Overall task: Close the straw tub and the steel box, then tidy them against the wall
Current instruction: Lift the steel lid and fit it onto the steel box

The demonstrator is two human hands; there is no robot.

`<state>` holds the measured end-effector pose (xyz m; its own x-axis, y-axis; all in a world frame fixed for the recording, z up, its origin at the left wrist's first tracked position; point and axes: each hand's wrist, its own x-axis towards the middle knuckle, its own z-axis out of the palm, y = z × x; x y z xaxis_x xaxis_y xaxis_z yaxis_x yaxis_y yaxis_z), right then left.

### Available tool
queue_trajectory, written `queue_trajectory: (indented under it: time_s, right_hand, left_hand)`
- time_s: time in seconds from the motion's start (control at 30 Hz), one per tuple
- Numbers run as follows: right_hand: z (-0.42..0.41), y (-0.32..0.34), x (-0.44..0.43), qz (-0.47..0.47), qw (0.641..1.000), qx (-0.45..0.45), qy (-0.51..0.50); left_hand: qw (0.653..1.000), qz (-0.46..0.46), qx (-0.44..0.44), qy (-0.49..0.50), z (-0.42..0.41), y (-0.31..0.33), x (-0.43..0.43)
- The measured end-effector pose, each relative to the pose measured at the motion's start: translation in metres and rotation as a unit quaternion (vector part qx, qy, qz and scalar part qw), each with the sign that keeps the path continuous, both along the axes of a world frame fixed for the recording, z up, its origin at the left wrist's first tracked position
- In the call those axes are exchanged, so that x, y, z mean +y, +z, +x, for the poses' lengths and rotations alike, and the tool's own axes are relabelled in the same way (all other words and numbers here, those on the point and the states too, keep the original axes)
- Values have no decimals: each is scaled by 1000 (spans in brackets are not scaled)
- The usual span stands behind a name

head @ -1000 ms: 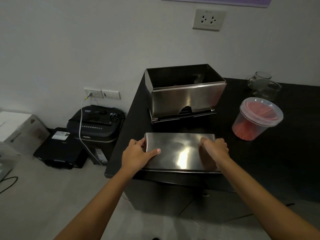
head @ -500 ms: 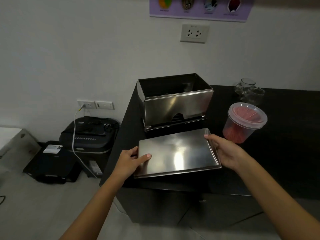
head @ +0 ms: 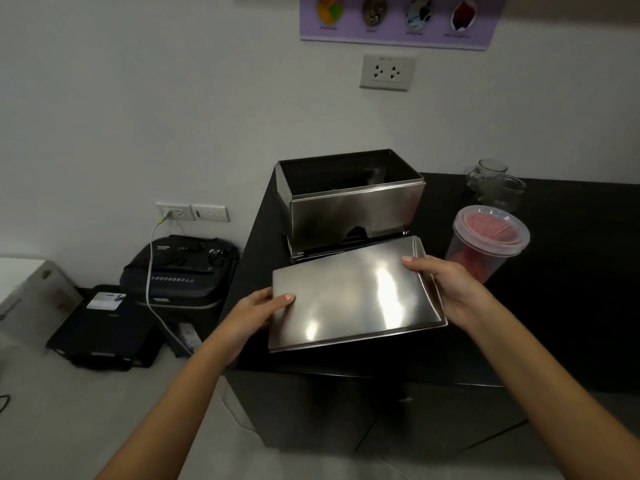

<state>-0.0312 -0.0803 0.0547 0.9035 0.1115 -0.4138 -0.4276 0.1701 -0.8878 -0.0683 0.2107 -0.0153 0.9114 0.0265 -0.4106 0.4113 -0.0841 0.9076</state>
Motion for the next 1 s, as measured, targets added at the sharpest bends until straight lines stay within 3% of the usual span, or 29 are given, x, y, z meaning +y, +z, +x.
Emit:
queue_trajectory:
  time_s: [0.07, 0.37, 0.6, 1.0]
  right_hand:
    - [-2, 6, -2, 1, 1000, -7, 10]
    - [18, 41, -10, -27, 999, -34, 22]
    - [60, 89, -1, -71, 980, -181, -51]
    - [149, 112, -13, -55, 982, -180, 29]
  left_hand:
    - [998, -60, 6, -13, 0, 10, 5]
    - [996, -23, -77, -49, 17, 72, 20]
    - [986, -25, -167, 2, 46, 126, 17]
    - [973, 25, -191, 127, 90, 165, -22]
